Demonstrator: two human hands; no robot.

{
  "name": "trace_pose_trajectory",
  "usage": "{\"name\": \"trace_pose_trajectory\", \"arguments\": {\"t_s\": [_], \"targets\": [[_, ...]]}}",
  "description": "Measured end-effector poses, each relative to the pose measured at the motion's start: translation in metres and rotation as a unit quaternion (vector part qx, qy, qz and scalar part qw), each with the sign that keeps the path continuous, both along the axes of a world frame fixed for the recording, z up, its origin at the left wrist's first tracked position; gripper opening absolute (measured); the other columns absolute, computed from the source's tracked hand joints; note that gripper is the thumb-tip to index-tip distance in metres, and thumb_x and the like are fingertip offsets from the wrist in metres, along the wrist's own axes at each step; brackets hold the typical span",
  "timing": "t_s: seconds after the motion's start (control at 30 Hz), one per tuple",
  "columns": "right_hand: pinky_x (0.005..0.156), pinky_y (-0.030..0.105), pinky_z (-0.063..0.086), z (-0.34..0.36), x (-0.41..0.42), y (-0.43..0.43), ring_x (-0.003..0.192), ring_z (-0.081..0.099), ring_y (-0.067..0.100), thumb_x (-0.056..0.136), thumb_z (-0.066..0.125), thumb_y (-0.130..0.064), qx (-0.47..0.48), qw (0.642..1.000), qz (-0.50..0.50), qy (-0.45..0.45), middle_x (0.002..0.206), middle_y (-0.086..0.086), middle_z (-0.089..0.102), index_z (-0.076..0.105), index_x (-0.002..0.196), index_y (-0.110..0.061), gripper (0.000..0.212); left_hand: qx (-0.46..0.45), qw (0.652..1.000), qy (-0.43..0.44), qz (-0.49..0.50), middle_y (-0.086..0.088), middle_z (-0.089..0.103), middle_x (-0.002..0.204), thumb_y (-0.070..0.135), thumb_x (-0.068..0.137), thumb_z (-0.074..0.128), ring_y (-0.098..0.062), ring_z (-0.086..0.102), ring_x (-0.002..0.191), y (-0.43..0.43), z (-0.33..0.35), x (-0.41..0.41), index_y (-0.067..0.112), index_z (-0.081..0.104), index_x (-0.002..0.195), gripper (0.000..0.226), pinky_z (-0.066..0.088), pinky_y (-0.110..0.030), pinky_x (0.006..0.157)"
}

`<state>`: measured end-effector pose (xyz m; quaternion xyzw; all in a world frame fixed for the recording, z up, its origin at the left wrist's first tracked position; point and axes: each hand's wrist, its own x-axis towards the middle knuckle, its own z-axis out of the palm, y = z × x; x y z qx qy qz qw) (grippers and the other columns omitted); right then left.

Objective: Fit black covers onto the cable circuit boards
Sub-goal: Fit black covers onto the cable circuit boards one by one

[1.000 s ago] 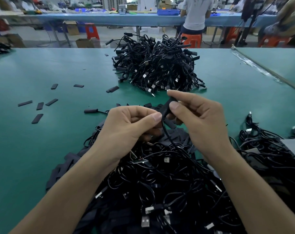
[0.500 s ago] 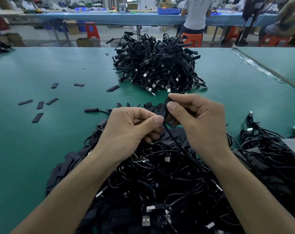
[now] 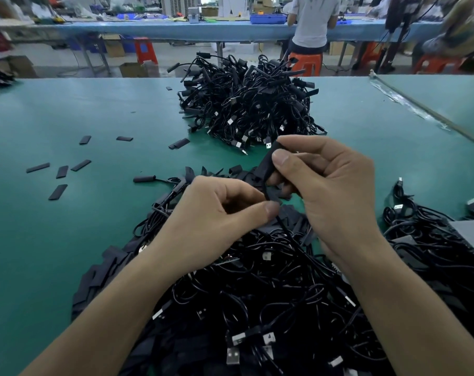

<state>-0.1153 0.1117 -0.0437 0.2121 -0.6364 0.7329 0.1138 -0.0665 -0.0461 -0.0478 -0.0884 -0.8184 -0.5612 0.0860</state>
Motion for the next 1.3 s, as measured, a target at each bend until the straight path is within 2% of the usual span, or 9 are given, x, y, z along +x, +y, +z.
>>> {"name": "trace_pose_trajectory", "arguments": {"t_s": [0.17, 0.27, 0.5, 0.67, 0.87, 1.07, 1.13, 1.2, 1.3], "targets": [[0.064, 0.019, 0.055, 0.011, 0.004, 0.011, 0.073, 0.074, 0.009, 0.091, 0.067, -0.04, 0.164, 0.983, 0.068, -0.038, 0.084, -0.007, 0.077, 0.06, 0.126, -0.031, 0.036, 0.103, 0.993, 0.029, 0.05, -0.001, 0.074, 0.067, 0.029, 0.082, 0.07, -0.008, 0.067, 0.056, -0.003, 0.007, -0.001, 0.025, 0.076, 0.071, 0.013, 0.05, -0.016, 0.051], [0.066, 0.019, 0.053, 0.017, 0.004, 0.021, 0.074, 0.071, 0.005, 0.077, 0.063, -0.06, 0.305, 0.943, 0.123, -0.054, 0.083, -0.01, 0.075, 0.071, 0.107, -0.034, 0.04, 0.232, 0.966, 0.018, 0.115, 0.001, 0.07, 0.064, 0.027, 0.091, 0.063, -0.008, 0.063, 0.053, -0.012, 0.01, -0.005, 0.027, 0.071, 0.066, 0.026, 0.044, -0.016, 0.044], [0.07, 0.029, 0.058, 0.012, 0.005, 0.02, 0.068, 0.072, 0.021, 0.093, 0.066, -0.02, 0.269, 0.9, 0.301, -0.162, 0.082, 0.009, 0.076, 0.059, 0.129, -0.027, 0.037, 0.388, 0.891, -0.091, 0.216, 0.0, 0.067, 0.06, 0.024, 0.105, 0.044, -0.009, 0.055, 0.041, -0.029, -0.002, -0.022, 0.012, 0.049, 0.092, 0.018, 0.039, -0.017, 0.036], [0.071, 0.015, 0.048, 0.0, -0.001, 0.017, 0.075, 0.063, -0.003, 0.082, 0.078, -0.034, 0.458, 0.866, 0.193, -0.059, 0.087, -0.009, 0.07, 0.07, 0.113, -0.037, 0.031, 0.445, 0.849, -0.14, 0.246, 0.009, 0.039, 0.043, 0.025, 0.106, 0.042, -0.003, 0.031, 0.031, -0.041, -0.008, -0.031, 0.017, 0.047, 0.086, 0.022, 0.025, -0.01, 0.031], [0.067, 0.012, 0.049, -0.003, 0.0, 0.013, 0.072, 0.063, -0.005, 0.081, 0.08, -0.022, 0.466, 0.877, 0.117, 0.003, 0.075, -0.013, 0.07, 0.075, 0.084, -0.031, 0.011, 0.366, 0.889, -0.129, 0.243, 0.003, 0.055, 0.066, 0.017, 0.097, 0.062, -0.002, 0.046, 0.04, -0.039, -0.012, -0.03, 0.018, 0.059, 0.096, 0.004, 0.035, -0.014, 0.032], [0.055, 0.015, 0.047, 0.009, -0.009, 0.03, 0.05, 0.058, -0.003, 0.077, 0.083, -0.024, 0.331, 0.943, -0.016, -0.019, 0.062, -0.017, 0.068, 0.076, 0.078, -0.029, 0.009, 0.204, 0.954, -0.11, 0.192, 0.003, 0.059, 0.099, 0.009, 0.082, 0.078, -0.001, 0.059, 0.063, -0.037, -0.019, -0.026, 0.036, 0.072, 0.104, 0.036, 0.043, -0.016, 0.041], [0.056, 0.021, 0.047, 0.015, -0.011, 0.037, 0.05, 0.056, -0.001, 0.075, 0.083, -0.025, 0.276, 0.959, -0.042, -0.05, 0.061, -0.01, 0.068, 0.075, 0.074, -0.024, 0.008, 0.176, 0.96, -0.099, 0.194, 0.003, 0.058, 0.108, 0.008, 0.08, 0.08, -0.005, 0.066, 0.086, -0.036, -0.02, -0.025, 0.043, 0.071, 0.104, 0.043, 0.06, -0.03, 0.062], [0.055, 0.026, 0.045, 0.021, -0.012, 0.043, 0.048, 0.054, 0.005, 0.075, 0.082, -0.022, 0.229, 0.967, -0.081, -0.077, 0.058, -0.006, 0.066, 0.074, 0.075, -0.022, 0.008, 0.123, 0.963, -0.068, 0.231, 0.011, 0.056, 0.108, 0.012, 0.078, 0.082, -0.009, 0.064, 0.103, -0.036, -0.02, -0.023, 0.049, 0.067, 0.111, 0.051, 0.056, -0.044, 0.092], [0.048, 0.012, 0.042, 0.026, -0.01, 0.049, 0.043, 0.054, 0.0, 0.08, 0.078, -0.023, 0.275, 0.94, -0.2, -0.015, 0.059, -0.014, 0.067, 0.068, 0.068, -0.022, 0.016, -0.048, 0.958, 0.007, 0.284, 0.018, 0.045, 0.11, 0.036, 0.073, 0.085, 0.001, 0.057, 0.089, -0.038, -0.019, -0.019, 0.06, 0.054, 0.117, 0.058, 0.042, -0.013, 0.079]]}}
